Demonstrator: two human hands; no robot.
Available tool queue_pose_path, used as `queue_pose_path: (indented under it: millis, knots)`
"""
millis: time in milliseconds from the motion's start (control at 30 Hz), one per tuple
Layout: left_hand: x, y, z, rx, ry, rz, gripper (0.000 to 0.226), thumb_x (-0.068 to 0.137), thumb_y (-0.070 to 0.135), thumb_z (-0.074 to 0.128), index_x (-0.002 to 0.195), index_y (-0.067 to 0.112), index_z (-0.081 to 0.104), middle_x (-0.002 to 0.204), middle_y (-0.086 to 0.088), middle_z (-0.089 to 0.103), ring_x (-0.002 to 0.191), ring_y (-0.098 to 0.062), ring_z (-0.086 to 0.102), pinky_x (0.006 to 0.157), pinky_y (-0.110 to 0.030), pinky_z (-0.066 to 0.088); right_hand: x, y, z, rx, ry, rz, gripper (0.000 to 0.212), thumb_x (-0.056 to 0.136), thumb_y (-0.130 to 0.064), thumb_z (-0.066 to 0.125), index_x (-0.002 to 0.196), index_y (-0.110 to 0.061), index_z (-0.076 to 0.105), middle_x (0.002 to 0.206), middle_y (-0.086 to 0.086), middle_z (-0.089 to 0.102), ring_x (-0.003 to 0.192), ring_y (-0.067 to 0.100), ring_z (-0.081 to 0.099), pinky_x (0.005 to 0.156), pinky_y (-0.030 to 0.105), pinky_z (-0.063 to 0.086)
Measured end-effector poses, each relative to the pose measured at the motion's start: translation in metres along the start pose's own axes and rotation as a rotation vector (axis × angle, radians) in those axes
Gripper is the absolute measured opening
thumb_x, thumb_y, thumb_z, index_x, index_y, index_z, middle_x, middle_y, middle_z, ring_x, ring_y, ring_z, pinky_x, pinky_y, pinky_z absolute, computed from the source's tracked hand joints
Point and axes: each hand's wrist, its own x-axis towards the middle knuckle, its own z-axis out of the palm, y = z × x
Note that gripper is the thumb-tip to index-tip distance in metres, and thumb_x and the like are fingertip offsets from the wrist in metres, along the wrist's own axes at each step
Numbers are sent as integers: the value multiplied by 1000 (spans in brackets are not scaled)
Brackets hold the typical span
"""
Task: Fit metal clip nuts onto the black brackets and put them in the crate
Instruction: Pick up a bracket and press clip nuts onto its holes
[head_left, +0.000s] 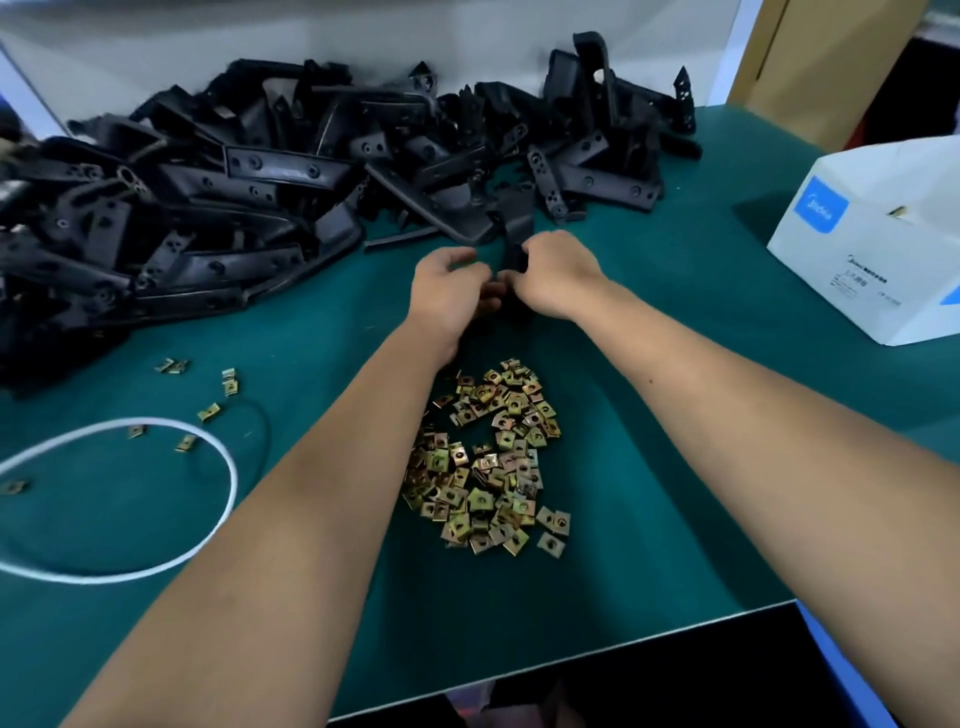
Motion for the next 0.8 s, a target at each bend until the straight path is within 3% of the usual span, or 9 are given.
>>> queue_pose_path:
  millis: [67, 167, 333, 533, 633, 700, 800]
  knots:
    - [0, 2, 2, 45, 5, -15, 10, 97, 2, 56, 99, 10, 63, 83, -9, 69, 60, -16, 62, 49, -23, 48, -6, -3, 1, 53, -13, 29, 55, 95, -43, 67, 138, -10, 58, 145, 17, 53, 125, 36, 57, 99, 39, 50]
    - [1, 5, 4, 74, 32, -38, 22, 97, 4, 55, 78, 14, 62, 79, -8, 65, 48, -14, 48, 45, -22, 40, -17, -11, 7, 79, 14, 65, 41, 89, -34, 71, 121, -9, 65, 130, 19, 59, 106, 38, 63, 80, 35, 50]
    - [1, 13, 1, 13, 22, -171, 18, 97, 5, 51, 86, 4, 64, 100, -14, 70, 43, -10, 46, 38, -19, 31, -21, -19, 0, 159, -3, 174, 29, 81, -22, 78, 83, -10, 52, 88, 6, 58, 92, 28, 64, 60, 30, 43]
    - [-2, 11, 1, 3, 10, -134, 13, 100, 17, 57, 95, 6, 59, 102, -14, 72, 50, -11, 47, 38, -20, 31, -23, -9, -6, 541, -59, 292, 23, 80, -22, 80, 81, -12, 59, 66, 6, 61, 50, 18, 52, 43, 21, 38]
    - [-9, 9, 6, 139, 22, -19, 23, 99, 38, 62, 92, 16, 65, 96, -8, 71, 62, -14, 55, 51, -24, 41, -31, -5, -3, 740, -49, 211, 15, 88, -20, 74, 83, -13, 62, 61, 2, 55, 43, 14, 43, 37, 18, 30]
    - [-13, 17, 6, 50, 79, 19, 34, 96, 52, 63, 92, 19, 68, 99, -1, 72, 81, -14, 63, 68, -29, 49, -40, -7, -1, 829, -28, 49, 12, 94, -17, 71, 83, -15, 66, 58, -5, 57, 42, 10, 44, 38, 21, 33]
    - [-14, 47, -1, -241, 96, -13, 70, 86, 74, 60, 125, 16, 66, 122, -2, 69, 114, -22, 64, 101, -41, 49, -53, -19, 1, 598, -15, -270, 14, 98, -18, 69, 85, -23, 66, 63, -11, 62, 45, -3, 50, 51, 21, 38]
